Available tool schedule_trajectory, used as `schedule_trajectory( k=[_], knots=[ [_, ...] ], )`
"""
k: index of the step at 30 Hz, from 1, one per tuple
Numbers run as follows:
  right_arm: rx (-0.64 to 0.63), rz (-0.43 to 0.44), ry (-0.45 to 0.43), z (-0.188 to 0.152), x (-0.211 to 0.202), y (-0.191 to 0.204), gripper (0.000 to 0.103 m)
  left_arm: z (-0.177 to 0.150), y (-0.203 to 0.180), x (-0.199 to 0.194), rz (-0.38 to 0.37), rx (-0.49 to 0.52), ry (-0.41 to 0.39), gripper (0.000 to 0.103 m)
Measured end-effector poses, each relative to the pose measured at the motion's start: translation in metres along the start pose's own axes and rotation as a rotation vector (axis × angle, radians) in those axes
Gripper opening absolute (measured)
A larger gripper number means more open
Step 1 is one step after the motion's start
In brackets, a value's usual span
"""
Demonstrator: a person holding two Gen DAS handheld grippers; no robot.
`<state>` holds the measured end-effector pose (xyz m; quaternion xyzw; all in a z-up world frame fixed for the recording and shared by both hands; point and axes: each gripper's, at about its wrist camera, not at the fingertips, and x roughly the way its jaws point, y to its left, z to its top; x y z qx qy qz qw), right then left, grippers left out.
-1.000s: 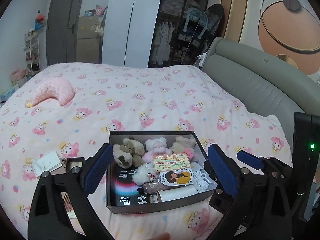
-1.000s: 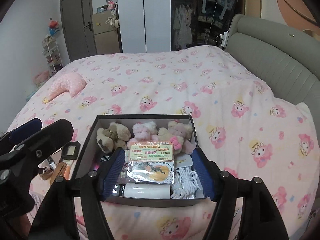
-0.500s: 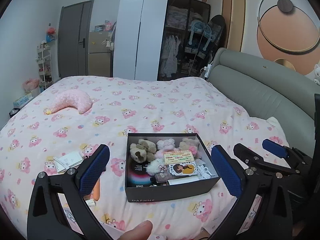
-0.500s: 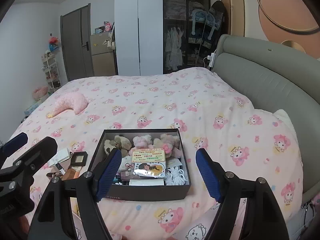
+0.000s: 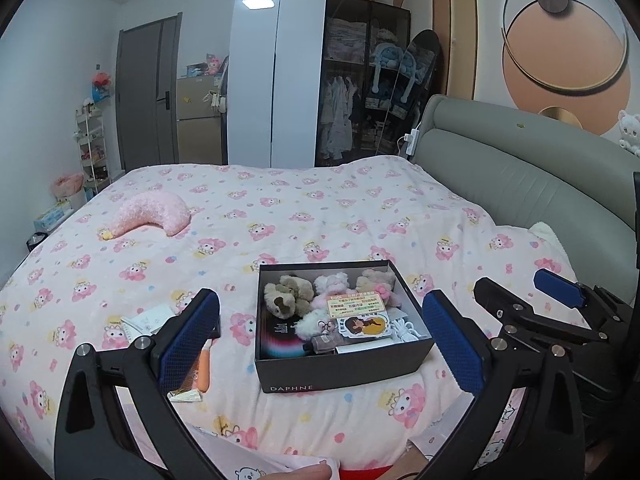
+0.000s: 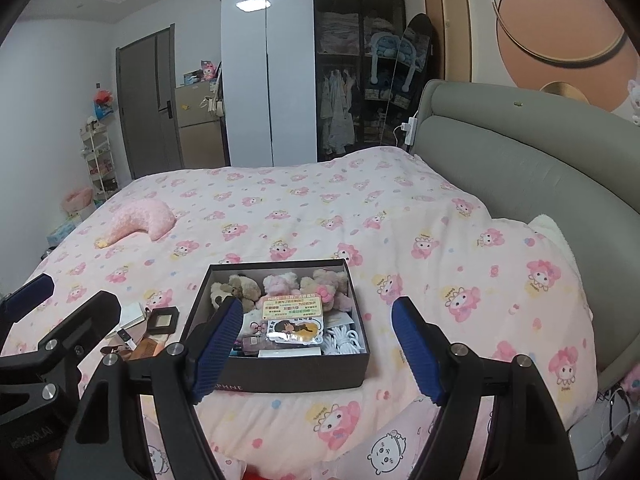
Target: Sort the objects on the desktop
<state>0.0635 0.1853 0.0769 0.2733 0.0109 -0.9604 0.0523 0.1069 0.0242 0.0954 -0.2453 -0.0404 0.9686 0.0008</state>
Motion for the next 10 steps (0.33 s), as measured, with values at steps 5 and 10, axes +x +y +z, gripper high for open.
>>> schedule_trajectory(
  k=[5, 10],
  knots=[
    [0.009, -0.011, -0.001, -0.005, -0.0047, -0.0022, 0.075, -0.0032, -0.0016, -0.0017, -0.004, 0.002, 0.008, 0.102],
    [0.006, -0.014, 0.01, -0.0068, -0.0014, -0.0019, 0.075, -0.0037, 0.0005, 0.0006, -0.005, 0.001, 0.017, 0.102]
  ],
)
